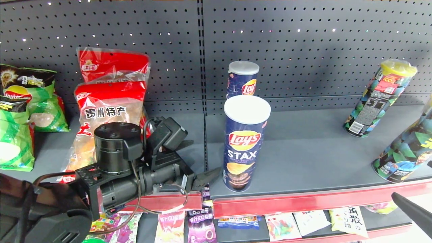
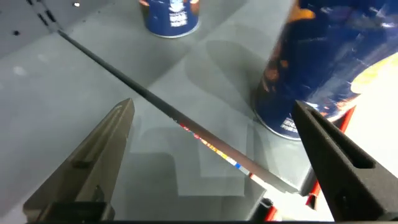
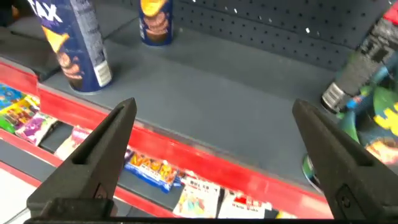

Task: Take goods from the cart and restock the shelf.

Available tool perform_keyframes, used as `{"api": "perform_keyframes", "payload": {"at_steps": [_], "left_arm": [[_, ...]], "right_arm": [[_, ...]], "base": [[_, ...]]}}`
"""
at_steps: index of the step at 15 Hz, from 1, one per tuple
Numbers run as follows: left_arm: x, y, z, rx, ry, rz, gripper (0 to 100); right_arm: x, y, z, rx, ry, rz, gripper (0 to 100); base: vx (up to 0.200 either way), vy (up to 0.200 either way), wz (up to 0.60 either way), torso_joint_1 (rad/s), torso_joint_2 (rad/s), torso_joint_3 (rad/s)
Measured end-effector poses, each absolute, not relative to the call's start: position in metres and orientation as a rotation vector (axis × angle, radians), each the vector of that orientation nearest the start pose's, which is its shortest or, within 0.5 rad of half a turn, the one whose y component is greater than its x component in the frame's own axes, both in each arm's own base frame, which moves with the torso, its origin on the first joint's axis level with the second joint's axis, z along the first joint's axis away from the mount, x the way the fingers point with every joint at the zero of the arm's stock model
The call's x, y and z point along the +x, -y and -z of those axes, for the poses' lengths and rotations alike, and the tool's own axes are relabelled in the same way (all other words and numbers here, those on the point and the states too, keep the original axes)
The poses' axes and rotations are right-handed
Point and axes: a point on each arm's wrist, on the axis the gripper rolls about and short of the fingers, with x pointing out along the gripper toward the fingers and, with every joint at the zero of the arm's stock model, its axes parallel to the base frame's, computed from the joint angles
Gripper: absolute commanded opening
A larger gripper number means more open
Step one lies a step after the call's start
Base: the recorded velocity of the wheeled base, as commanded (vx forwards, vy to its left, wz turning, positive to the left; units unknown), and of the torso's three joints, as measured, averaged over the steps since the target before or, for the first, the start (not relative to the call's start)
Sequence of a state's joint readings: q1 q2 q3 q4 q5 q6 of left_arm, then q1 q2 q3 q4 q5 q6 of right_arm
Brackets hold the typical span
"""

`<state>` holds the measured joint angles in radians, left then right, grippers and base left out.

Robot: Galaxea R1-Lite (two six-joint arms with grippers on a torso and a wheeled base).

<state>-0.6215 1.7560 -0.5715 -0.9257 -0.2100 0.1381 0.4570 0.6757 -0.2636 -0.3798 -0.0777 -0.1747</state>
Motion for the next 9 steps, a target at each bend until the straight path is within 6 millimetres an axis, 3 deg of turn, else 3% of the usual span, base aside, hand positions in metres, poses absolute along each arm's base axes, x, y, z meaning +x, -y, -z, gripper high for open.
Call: {"api": "perform_keyframes", "payload": {"at_steps": [9], "left_arm": [[0.236, 0.184, -0.138, 0.183, -0.185, 0.866, 100]], "right_arm": [[0.04, -0.017, -0.184, -0.169, 0.03, -0.367, 100]], "base": [[0.0, 0.0, 0.0, 0.0, 0.0, 0.0]]}}
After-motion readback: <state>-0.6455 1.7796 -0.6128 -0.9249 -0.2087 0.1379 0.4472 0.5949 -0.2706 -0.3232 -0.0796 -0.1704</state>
